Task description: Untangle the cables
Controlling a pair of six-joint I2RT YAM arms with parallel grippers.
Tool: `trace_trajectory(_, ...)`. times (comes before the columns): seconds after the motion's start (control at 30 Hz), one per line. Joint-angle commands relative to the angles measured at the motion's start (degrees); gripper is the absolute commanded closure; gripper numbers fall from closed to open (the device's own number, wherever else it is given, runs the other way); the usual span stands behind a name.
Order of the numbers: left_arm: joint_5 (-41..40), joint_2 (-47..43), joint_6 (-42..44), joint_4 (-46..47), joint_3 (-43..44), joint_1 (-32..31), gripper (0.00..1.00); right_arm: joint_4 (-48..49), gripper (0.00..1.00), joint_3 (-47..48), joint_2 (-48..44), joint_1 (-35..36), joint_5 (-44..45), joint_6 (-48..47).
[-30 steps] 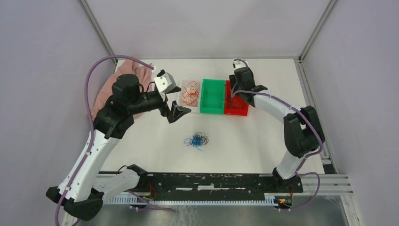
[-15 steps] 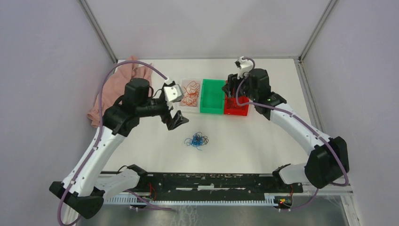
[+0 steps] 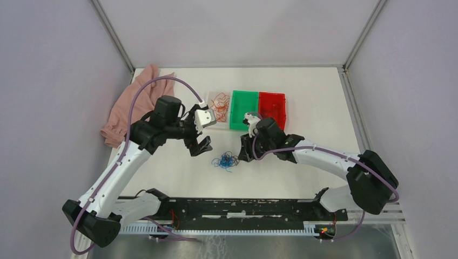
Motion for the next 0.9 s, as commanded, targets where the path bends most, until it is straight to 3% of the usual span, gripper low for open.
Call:
trace_trajectory(0.0, -0.1, -1.6, 3.2, -0.4, 3.1, 0.2, 0.02, 7.5, 0.51, -1.5, 1.4, 0.0, -5.0, 8.5)
trace_trajectory(0.3, 0.0, -1.6, 3.5, -0.5, 4.5, 0.3, 0.04, 10.9, 0.52, -1.0, 9.5, 0.1, -6.8, 10.9)
trace_trajectory(0.47, -0.5, -1.6, 4.1, -0.6, 4.6, 0.2, 0.04, 14.6, 0.58, -0.6, 12.2, 0.1, -7.8, 12.4)
trace_trajectory(0.53, -0.7, -1.6, 4.3, -0.6, 4.6, 0.2, 0.04, 15.5, 0.63, -0.6, 12.5, 0.1, -7.8, 12.7)
trace_trajectory(0.73, -0.8, -1.7, 4.4, -0.5, 4.8, 0.2, 0.04, 15.0, 0.97, -0.9, 8.1, 0.1, -5.0, 11.4)
trace_trajectory(0.87, 0.6, -2.5, 3.3, 1.0, 3.3, 0.2, 0.04, 9.6, 0.99, 2.0, 1.4, 0.1, -3.7, 8.3)
